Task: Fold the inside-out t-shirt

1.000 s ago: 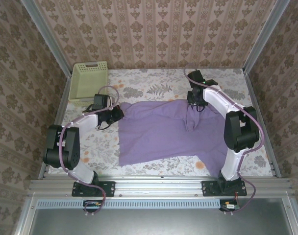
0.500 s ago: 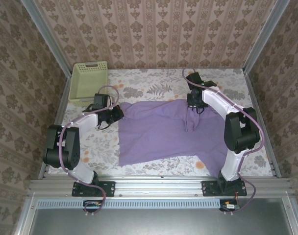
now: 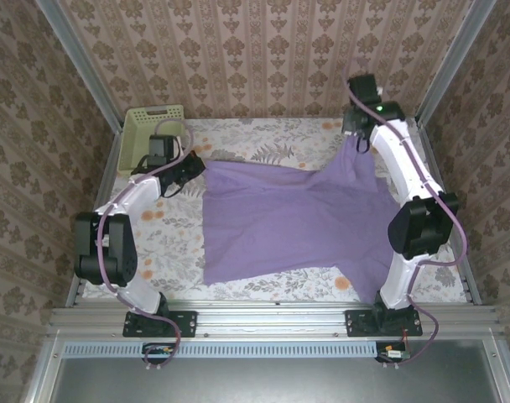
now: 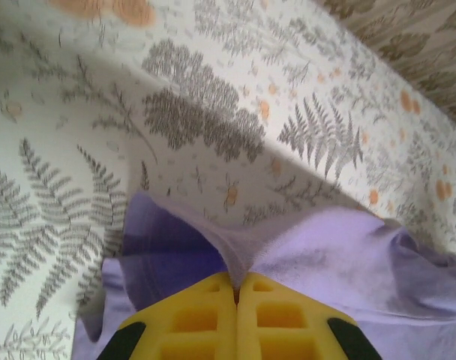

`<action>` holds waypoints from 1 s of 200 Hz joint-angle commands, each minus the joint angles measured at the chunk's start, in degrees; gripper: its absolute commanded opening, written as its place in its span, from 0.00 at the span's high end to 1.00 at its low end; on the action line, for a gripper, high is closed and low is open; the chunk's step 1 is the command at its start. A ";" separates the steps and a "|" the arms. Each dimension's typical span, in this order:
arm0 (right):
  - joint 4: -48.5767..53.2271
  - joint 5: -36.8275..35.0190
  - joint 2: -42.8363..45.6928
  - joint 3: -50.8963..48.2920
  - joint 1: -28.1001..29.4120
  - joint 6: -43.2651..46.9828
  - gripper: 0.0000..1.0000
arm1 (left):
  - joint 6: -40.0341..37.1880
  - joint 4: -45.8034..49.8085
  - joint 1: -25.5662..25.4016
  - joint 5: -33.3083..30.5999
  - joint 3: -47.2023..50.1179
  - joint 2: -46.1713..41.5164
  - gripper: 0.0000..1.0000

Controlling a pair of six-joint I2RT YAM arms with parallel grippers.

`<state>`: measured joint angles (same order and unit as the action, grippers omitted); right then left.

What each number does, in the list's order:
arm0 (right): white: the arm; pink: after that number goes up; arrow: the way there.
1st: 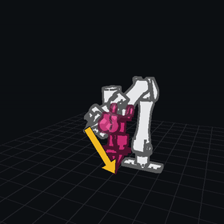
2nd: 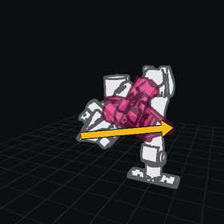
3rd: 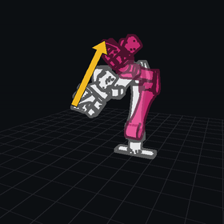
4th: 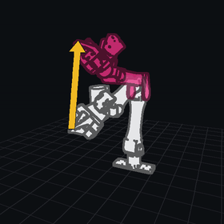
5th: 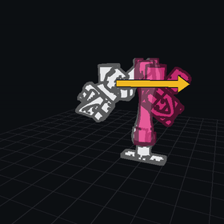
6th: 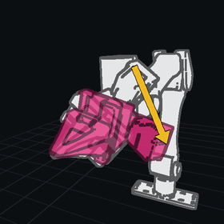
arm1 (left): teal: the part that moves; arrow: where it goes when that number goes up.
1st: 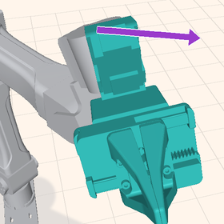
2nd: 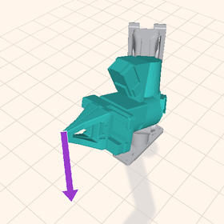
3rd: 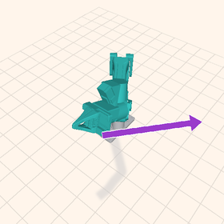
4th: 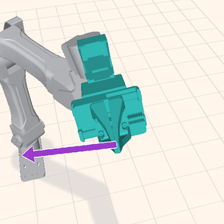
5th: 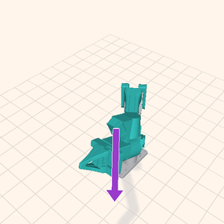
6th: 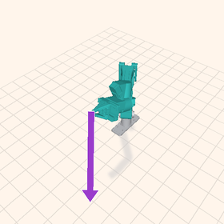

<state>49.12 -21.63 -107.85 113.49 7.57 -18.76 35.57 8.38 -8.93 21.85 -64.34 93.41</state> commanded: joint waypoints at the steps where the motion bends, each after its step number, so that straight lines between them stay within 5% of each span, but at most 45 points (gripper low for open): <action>1: 3.78 -3.20 -4.17 9.23 -1.51 2.10 1.00 | -0.23 0.32 1.33 1.04 -2.34 2.10 1.00; 106: 0.76 -4.23 -20.10 32.63 -3.53 7.86 1.00 | -2.81 2.72 4.96 5.01 -16.40 15.43 1.00; 200: 1.38 -4.64 -22.24 32.30 -4.96 7.90 1.00 | -9.44 15.53 4.98 -0.54 -34.89 24.69 1.00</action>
<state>49.56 -24.93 -130.34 144.29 3.01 -11.51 29.43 20.27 -4.56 24.62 -95.81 117.93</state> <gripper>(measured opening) 0.065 0.055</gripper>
